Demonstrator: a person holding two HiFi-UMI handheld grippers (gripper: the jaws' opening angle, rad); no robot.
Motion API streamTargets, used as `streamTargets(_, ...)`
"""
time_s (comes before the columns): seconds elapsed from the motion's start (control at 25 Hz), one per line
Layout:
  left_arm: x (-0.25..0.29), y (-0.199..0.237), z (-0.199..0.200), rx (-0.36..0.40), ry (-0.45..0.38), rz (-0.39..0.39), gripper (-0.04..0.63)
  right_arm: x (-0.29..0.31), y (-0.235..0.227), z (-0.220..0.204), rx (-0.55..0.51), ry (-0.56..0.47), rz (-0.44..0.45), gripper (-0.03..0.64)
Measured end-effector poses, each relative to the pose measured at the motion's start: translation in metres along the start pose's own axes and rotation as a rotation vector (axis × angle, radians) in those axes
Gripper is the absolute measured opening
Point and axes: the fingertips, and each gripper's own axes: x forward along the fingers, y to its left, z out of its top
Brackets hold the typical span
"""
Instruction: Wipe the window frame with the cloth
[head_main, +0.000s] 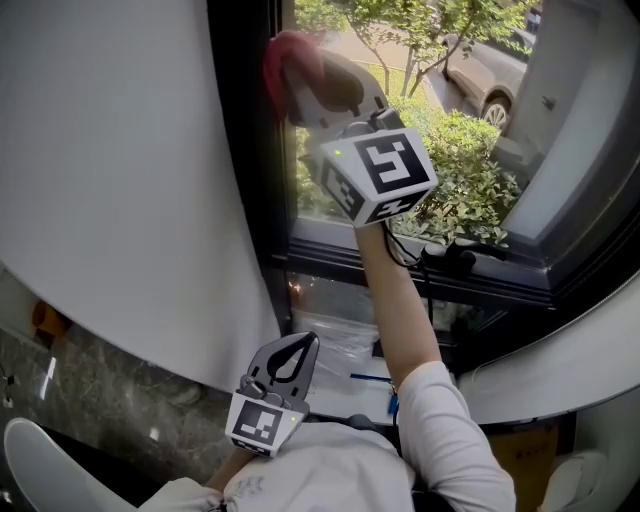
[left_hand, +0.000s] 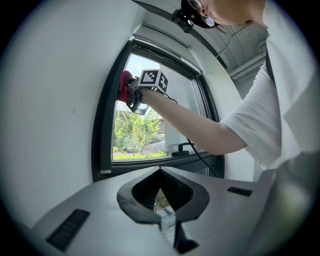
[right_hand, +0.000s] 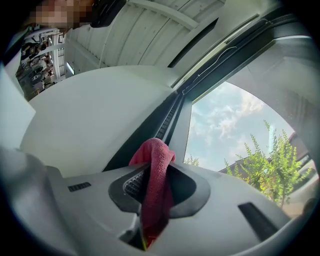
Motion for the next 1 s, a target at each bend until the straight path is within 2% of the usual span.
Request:
streamTargets(0.4, -0.001, 0.002, 0.007, 0.008, 0.008, 0.005, 0.009, -0.002, 0.000, -0.002, 0.006, 0.009, -0.008, 0.075)
streamTargets(0.72, 0.000, 0.002, -0.002, 0.006, -0.011, 0.000, 0.009, -0.009, 0.008, -0.017, -0.001, 0.032, 0.000, 0.075)
streamTargets(1.0, -0.002, 0.000, -0.005, 0.005, 0.007, -0.005, 0.009, -0.013, 0.010, -0.021, 0.008, 0.041, -0.002, 0.075)
